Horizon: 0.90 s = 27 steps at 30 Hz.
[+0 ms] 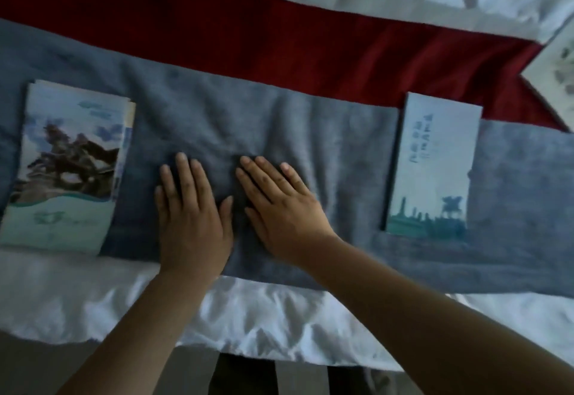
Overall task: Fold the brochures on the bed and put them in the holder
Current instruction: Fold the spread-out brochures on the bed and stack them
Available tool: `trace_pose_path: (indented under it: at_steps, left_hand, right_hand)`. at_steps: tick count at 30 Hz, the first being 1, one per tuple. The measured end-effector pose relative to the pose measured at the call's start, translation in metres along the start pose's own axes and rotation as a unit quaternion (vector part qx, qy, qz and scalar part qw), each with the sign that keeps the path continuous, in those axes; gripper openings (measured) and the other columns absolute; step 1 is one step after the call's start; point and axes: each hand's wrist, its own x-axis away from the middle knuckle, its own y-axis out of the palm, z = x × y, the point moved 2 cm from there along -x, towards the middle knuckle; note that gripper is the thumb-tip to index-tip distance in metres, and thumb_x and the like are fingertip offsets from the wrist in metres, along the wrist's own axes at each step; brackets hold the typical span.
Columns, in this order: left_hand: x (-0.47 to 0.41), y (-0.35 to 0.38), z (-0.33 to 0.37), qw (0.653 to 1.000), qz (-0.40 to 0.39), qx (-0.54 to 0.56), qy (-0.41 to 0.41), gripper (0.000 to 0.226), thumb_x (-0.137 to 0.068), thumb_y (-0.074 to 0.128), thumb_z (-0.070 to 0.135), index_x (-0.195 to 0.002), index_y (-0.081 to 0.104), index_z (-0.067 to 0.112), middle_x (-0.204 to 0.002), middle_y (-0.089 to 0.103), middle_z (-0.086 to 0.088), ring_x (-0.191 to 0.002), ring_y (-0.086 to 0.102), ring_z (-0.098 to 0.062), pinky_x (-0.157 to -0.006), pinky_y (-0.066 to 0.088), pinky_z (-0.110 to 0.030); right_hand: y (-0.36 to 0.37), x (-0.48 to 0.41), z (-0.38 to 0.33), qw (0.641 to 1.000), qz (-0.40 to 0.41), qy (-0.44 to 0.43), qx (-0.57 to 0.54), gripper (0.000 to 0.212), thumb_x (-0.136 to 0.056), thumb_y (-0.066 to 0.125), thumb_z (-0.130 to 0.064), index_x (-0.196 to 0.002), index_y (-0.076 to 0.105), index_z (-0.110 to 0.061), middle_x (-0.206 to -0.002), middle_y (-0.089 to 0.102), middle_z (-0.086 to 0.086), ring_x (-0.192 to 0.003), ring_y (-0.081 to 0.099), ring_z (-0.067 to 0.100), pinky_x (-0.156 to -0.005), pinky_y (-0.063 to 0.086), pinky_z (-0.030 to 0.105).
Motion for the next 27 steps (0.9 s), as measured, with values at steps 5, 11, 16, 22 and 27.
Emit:
trace_pose_path:
  at_steps: [5, 11, 16, 22, 27]
  left_hand:
    - [-0.019, 0.001, 0.123, 0.998, -0.040, 0.011, 0.048, 0.084, -0.100, 0.010, 0.057, -0.162, 0.007, 0.000, -0.171, -0.007, -0.018, -0.153, -0.007, -0.053, -0.124, 0.004, -0.062]
    - [-0.029, 0.002, 0.245, 0.986, -0.009, 0.072, 0.148, 0.081, -0.100, 0.012, 0.061, -0.165, 0.001, 0.014, -0.171, -0.013, -0.016, -0.156, -0.007, -0.045, -0.126, 0.000, -0.055]
    - [-0.015, 0.014, 0.319, 0.965, 0.017, 0.018, 0.261, 0.088, -0.098, 0.032, 0.068, -0.166, 0.007, 0.019, -0.171, -0.010, -0.018, -0.156, -0.005, -0.044, -0.125, 0.003, -0.060]
    - [-0.001, 0.038, 0.367, 0.954, -0.003, -0.071, 0.292, 0.095, -0.085, 0.025, 0.089, -0.164, 0.008, 0.038, -0.173, -0.009, -0.008, -0.158, -0.007, -0.039, -0.114, -0.004, -0.078]
    - [-0.010, 0.040, 0.373, 0.963, 0.017, -0.047, 0.264, 0.063, -0.102, 0.022, 0.061, -0.162, 0.014, 0.043, -0.173, -0.001, -0.003, -0.159, -0.001, -0.037, -0.113, 0.001, -0.079]
  right_hand:
    - [-0.018, 0.075, 0.080, 0.996, 0.043, 0.075, 0.018, 0.058, -0.104, 0.044, -0.030, -0.159, 0.037, -0.011, -0.169, 0.022, 0.010, -0.158, 0.014, 0.024, -0.129, 0.004, 0.042]
    - [-0.033, 0.155, 0.203, 0.973, 0.014, 0.230, 0.002, 0.068, -0.108, 0.025, -0.047, -0.165, 0.010, -0.014, -0.172, -0.002, 0.011, -0.159, -0.009, 0.027, -0.127, -0.007, 0.050]
    - [-0.034, 0.194, 0.281, 0.940, 0.020, 0.340, 0.002, 0.074, -0.105, 0.011, -0.060, -0.164, -0.005, -0.018, -0.171, -0.015, 0.006, -0.156, -0.021, 0.025, -0.126, -0.011, 0.048]
    - [-0.059, 0.181, 0.349, 0.926, 0.071, 0.372, 0.003, 0.076, -0.105, 0.026, -0.058, -0.165, 0.004, -0.018, -0.168, -0.018, 0.020, -0.156, -0.018, 0.037, -0.127, -0.005, 0.050]
    - [-0.087, 0.149, 0.386, 0.949, 0.099, 0.299, 0.008, 0.061, -0.109, 0.034, -0.048, -0.164, 0.017, -0.032, -0.170, -0.013, 0.017, -0.157, -0.011, 0.040, -0.128, 0.003, 0.054]
